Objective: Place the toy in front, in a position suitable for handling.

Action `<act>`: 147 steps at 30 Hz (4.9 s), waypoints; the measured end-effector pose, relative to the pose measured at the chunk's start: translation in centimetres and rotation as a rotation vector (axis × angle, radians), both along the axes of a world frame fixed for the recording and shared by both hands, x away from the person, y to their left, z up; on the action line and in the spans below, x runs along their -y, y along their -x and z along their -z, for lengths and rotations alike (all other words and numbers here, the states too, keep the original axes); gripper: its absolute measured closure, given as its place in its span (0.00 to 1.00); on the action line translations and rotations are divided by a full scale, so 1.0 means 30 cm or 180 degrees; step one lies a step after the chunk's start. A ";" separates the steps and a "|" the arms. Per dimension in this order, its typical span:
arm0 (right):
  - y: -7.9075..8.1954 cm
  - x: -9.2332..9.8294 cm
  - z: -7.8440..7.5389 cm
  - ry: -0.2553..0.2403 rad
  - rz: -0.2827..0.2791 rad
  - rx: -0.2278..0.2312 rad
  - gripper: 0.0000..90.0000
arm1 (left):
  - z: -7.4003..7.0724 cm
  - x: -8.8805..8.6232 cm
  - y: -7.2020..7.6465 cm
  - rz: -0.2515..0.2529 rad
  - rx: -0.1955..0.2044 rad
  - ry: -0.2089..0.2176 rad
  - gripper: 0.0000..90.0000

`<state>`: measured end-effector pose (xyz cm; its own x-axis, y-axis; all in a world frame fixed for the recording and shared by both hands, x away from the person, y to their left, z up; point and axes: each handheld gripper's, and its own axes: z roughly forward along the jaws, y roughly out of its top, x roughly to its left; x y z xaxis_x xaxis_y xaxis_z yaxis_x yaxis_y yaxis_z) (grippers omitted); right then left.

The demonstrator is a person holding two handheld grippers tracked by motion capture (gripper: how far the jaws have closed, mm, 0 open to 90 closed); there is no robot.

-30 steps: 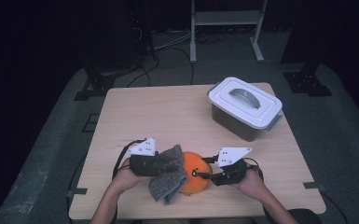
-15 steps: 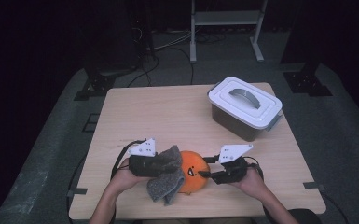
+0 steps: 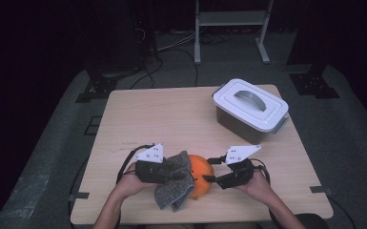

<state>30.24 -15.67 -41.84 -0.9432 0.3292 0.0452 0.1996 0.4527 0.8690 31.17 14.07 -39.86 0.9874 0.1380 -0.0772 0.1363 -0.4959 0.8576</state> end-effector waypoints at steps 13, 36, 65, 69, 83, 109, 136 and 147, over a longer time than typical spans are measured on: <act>0.060 -0.051 -0.010 0.0087 -0.0136 0.0313 0.58 | -0.039 0.025 0.017 0.0080 0.0057 0.0087 0.81; 0.017 -0.001 0.025 0.0069 -0.0052 0.0073 0.59 | 0.023 -0.049 -0.022 -0.0078 -0.0121 0.0006 0.80; 0.005 0.039 0.011 0.0074 -0.0059 -0.0042 0.48 | 0.034 -0.035 -0.016 -0.0081 -0.0128 -0.0100 0.80; 0.006 0.031 0.008 0.0068 -0.0054 -0.0044 0.46 | 0.036 -0.024 -0.010 0.0004 -0.0145 -0.0095 0.80; 0.000 0.037 -0.002 -0.0010 -0.0002 -0.0102 0.42 | 0.024 0.015 0.011 0.0188 -0.0135 -0.0079 0.80; 0.010 0.027 -0.003 0.0026 -0.0052 -0.0085 0.47 | 0.027 0.006 0.008 0.0138 -0.0081 -0.0042 0.80; 0.033 0.027 0.010 0.0071 -0.0172 -0.0043 0.48 | 0.021 0.009 0.004 0.0137 -0.0080 -0.0040 0.80; -0.051 0.021 0.013 0.0057 -0.0071 -0.0707 0.44 | 0.031 -0.008 -0.006 0.0126 -0.0190 0.0021 0.80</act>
<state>31.78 -16.29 -42.24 -0.9178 0.3109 0.2470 0.3750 0.4741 0.7966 31.36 14.32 -40.80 0.9857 0.0981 -0.1368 0.1676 -0.4963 0.8518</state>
